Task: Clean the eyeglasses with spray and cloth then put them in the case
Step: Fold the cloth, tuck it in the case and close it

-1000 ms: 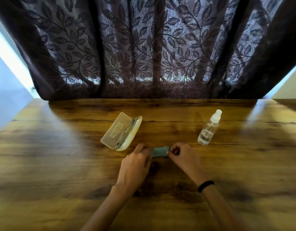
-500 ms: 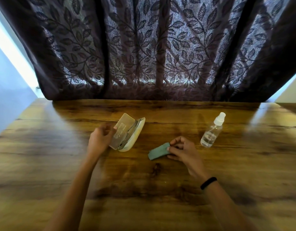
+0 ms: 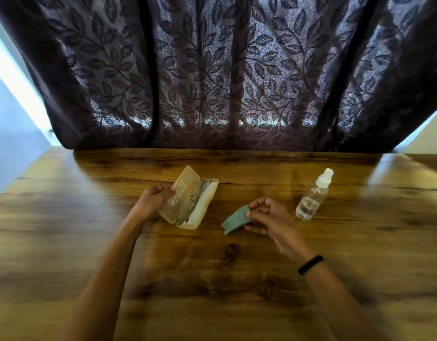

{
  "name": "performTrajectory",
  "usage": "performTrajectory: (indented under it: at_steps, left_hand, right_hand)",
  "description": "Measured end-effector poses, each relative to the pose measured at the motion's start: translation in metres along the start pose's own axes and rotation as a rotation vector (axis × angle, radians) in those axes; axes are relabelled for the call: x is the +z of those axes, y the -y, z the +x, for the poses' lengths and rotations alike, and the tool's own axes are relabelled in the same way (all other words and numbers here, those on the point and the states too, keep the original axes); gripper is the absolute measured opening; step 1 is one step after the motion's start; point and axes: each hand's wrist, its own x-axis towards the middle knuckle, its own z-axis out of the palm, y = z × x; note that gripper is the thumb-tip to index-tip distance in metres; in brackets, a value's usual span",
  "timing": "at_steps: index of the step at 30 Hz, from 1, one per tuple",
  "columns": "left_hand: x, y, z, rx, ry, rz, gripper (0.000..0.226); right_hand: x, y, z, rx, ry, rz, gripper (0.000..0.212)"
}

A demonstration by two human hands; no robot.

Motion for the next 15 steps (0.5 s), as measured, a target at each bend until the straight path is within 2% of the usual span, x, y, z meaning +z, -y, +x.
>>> performTrajectory:
  at_steps: [9,15]
  left_hand:
    - [0.012,-0.004,-0.011,-0.048,0.150,-0.205,0.025]
    - [0.012,-0.003,-0.016,-0.059,0.224,-0.243,0.035]
  right_hand:
    - [0.007,0.031,0.012,-0.045,0.028,0.141,0.013]
    - [0.038,0.054,0.027,-0.064,0.265,0.125,0.013]
